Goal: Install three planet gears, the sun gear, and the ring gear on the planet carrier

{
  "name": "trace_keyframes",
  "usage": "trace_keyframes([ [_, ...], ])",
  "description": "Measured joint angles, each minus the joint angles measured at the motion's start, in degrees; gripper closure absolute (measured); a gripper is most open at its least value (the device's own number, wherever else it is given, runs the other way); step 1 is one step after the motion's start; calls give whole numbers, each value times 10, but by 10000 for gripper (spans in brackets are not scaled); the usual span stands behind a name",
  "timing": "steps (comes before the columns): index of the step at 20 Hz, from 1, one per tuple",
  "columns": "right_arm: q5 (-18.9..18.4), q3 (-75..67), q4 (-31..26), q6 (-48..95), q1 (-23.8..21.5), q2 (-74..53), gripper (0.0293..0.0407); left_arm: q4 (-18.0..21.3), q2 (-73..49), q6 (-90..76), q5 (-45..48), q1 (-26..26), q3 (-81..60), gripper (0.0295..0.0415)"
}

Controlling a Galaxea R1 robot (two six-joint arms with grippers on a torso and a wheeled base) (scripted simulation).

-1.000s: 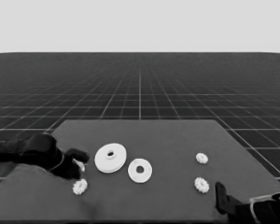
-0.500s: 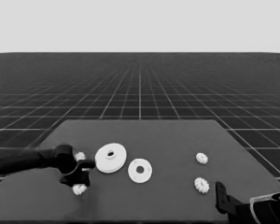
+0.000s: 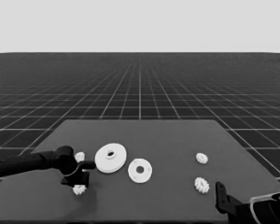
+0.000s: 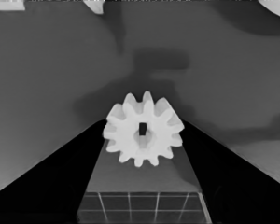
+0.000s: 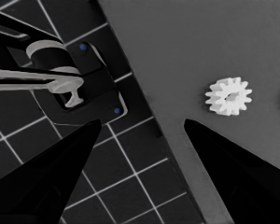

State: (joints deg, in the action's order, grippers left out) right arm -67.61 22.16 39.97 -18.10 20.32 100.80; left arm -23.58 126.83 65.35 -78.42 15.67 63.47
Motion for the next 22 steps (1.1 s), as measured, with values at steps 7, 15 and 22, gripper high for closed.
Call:
trace_keyframes([
  [7, 0, 0, 0, 0, 0, 0, 315, 42, -19, 13, -30, -46, -44, 398],
  [15, 0, 0, 0, 0, 0, 0, 315, 121, -36, 24, -67, -136, -80, 398],
  [22, 0, 0, 0, 0, 0, 0, 315, 126, 395, 241, -115, -150, 131, 398],
])
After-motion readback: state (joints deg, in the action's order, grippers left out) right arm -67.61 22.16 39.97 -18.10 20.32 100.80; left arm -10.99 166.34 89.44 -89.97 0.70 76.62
